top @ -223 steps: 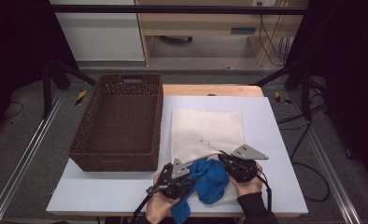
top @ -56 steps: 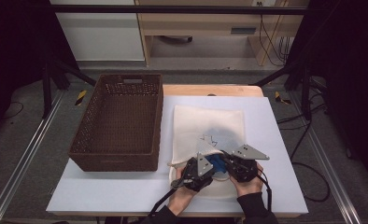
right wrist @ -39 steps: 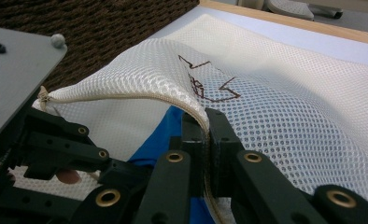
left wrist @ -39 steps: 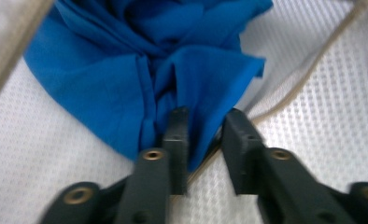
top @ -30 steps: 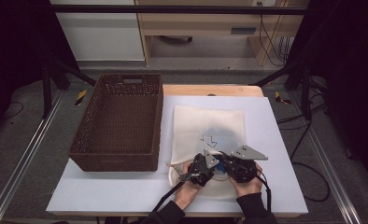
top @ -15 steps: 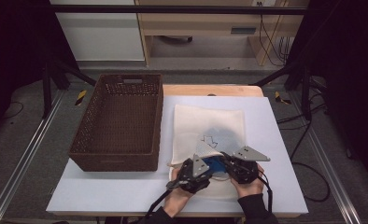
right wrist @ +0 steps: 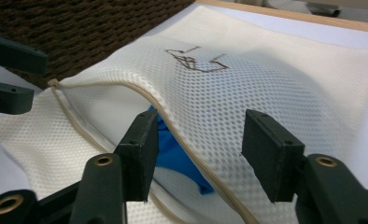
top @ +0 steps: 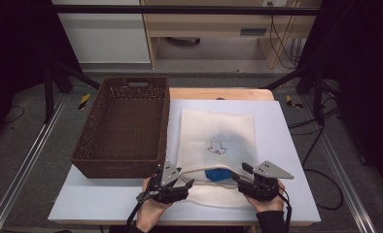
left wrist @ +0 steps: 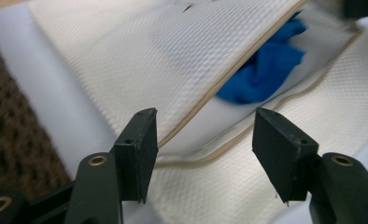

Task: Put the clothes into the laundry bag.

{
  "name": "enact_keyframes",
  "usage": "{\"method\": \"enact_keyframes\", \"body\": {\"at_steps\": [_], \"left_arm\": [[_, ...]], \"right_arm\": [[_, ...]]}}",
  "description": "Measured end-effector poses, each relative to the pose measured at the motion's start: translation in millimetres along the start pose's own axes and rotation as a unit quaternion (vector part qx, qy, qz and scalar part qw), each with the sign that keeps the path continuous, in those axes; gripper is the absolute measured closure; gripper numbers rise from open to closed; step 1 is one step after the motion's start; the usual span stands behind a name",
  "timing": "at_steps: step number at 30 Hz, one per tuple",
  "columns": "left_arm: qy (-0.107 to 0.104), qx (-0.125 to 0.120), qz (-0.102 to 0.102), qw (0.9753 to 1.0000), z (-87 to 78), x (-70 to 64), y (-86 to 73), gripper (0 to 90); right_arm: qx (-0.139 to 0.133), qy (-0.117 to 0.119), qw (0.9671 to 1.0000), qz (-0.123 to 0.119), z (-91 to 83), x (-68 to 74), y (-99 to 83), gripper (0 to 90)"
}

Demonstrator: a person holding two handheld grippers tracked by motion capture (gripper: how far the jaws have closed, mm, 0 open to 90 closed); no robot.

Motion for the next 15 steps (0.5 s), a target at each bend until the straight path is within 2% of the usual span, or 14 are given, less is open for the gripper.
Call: {"method": "enact_keyframes", "body": {"at_steps": [3, 4, 5, 7, 9, 15], "left_arm": [[0.011, 0.021, -0.011, 0.9997, 6.5, 8.0, -8.4, 39.6], [0.011, 0.021, -0.011, 0.9997, 6.5, 8.0, -8.4, 41.6], [0.021, 0.034, -0.016, 0.9991, 10.7, 12.1, -13.9, 44.9], [0.030, 0.040, -0.026, 0.9984, 13.4, 15.6, -18.2, 50.8], [0.035, 0.040, -0.033, 0.9980, 14.1, 18.1, -21.4, 55.7], [0.040, 0.047, -0.044, 0.9971, 14.8, 20.9, -31.4, 66.7]], "right_arm": [[0.008, -0.028, 0.9996, 0.002, -7.5, -5.4, -6.5, 44.1], [0.008, -0.028, 0.9996, 0.002, -7.5, -5.4, -6.5, 44.1], [0.027, -0.054, 0.9982, 0.007, -10.5, -11.1, -13.0, 44.0], [0.047, -0.074, 0.9961, 0.013, -11.2, -16.5, -20.7, 44.9], [0.067, -0.078, 0.9945, 0.021, -9.4, -19.3, -27.2, 46.0], [0.125, -0.080, 0.9888, 0.019, 4.8, -26.0, -41.9, 50.5]]}}
Point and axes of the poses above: each handheld gripper's, and its own axes: z roughly forward along the jaws, y roughly out of its top, x roughly to its left, the point moved 3 cm from there along z, roughly forward along the jaws, and after that the axes turned 9 degrees about -z, right-handed, at the moved point
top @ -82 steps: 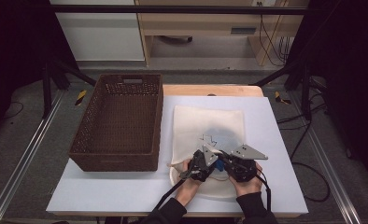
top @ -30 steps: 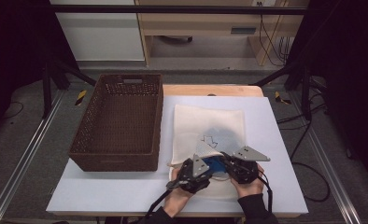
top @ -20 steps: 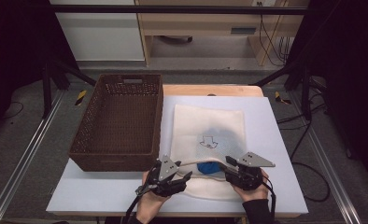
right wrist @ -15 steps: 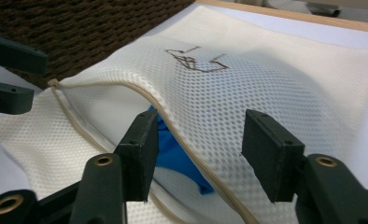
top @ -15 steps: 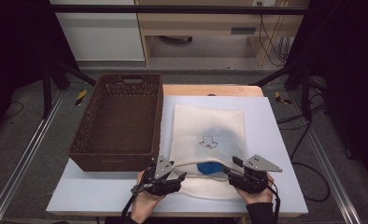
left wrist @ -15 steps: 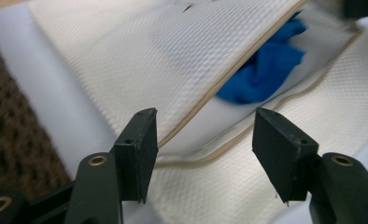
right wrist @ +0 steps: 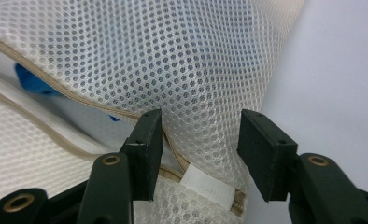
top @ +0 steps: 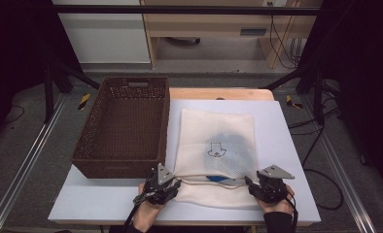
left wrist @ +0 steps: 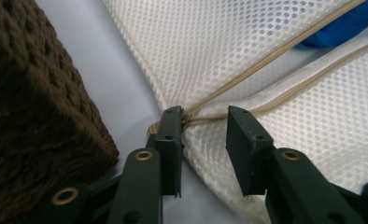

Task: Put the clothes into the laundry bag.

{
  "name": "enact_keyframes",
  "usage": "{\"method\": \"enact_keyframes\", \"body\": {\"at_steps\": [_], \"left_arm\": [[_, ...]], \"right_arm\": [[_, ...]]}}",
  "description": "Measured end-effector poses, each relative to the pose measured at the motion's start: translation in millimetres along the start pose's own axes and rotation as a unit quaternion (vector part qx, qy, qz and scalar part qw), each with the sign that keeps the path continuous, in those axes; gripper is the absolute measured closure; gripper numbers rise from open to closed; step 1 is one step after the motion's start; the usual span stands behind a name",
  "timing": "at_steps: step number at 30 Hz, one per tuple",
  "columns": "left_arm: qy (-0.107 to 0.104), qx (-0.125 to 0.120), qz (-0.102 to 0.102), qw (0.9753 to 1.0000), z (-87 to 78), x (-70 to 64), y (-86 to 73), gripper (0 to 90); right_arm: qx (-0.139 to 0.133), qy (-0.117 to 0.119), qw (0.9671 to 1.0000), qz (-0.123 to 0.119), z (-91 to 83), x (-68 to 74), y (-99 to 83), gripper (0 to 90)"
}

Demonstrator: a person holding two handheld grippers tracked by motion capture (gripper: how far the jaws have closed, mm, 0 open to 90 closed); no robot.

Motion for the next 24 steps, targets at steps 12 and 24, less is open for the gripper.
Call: {"method": "enact_keyframes", "body": {"at_steps": [12, 24], "left_arm": [[-0.041, -0.023, 0.003, 0.9989, -6.6, -2.8, 2.1, 59.8], [-0.070, -0.062, 0.010, 0.9956, -27.7, 8.0, 14.6, 37.1]], "right_arm": [[-0.006, -0.002, 1.0000, 0.004, -0.2, -13.5, -2.4, 49.6], [-0.108, -0.001, 0.9939, 0.022, -19.1, -18.6, 11.2, 36.4]]}}
Point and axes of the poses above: each handheld gripper's, and its own axes: z roughly forward along the jaws, y roughly out of its top, x roughly to its left, the point moved 3 cm from there along z, roughly forward along the jaws, and after that the axes turned 9 degrees about -z, right-handed, at the moved point
